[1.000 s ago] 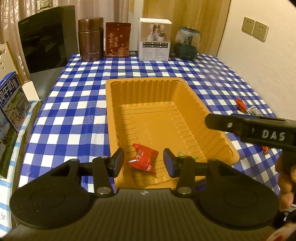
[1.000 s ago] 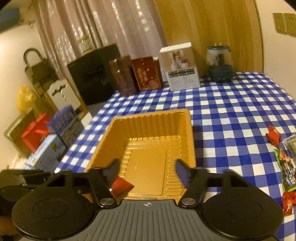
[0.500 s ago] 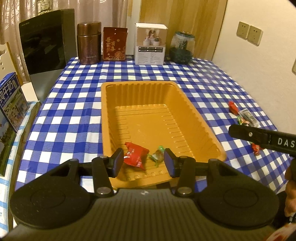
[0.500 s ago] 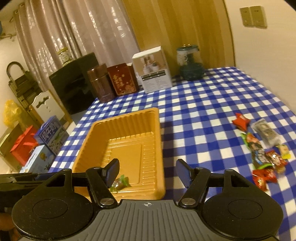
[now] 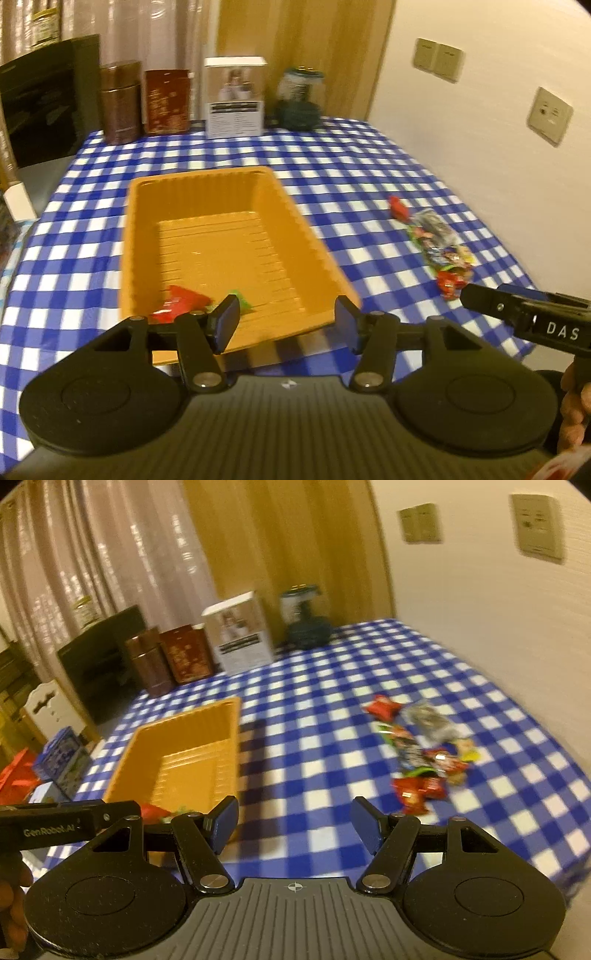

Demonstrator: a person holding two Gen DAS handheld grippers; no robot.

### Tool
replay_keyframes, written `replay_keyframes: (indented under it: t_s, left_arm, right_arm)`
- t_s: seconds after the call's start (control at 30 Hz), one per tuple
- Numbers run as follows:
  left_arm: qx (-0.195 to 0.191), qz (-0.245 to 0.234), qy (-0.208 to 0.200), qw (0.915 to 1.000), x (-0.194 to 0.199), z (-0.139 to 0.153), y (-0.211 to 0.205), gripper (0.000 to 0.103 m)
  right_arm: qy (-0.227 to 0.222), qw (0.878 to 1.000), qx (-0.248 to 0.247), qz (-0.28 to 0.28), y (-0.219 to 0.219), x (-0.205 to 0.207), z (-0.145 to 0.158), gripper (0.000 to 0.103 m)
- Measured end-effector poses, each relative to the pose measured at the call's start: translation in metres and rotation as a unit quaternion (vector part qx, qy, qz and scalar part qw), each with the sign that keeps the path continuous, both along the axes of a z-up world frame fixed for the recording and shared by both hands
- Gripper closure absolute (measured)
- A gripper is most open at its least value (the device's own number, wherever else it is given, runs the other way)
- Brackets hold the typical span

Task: Organize snacks
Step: 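Move both open tools back toward the snack pile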

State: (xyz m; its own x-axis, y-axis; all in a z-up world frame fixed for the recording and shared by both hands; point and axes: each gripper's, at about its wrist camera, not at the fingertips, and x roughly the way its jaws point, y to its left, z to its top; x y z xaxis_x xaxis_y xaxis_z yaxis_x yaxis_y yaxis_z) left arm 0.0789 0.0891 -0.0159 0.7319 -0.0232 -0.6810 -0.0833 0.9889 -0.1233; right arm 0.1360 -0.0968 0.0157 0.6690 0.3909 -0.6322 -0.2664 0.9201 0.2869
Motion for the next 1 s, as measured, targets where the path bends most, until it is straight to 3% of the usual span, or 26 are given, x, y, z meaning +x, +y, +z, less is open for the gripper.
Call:
replay_keyframes:
  t_s: [0.53,1.0]
  left_arm:
    - [-0.012,-0.065,-0.004,0.9978,0.030,-0.004,-0.078,0.041]
    - [-0.026,-0.111,0.007,0.9935,0.080,-0.033,-0.133,0.041]
  right_arm:
    - [-0.011,0.996,-0.022,-0.081,-0.079,0.007,0.001,0.036]
    - [0.010,0.994,-0.033,-0.101,-0.122,0.037,-0.035,0.036]
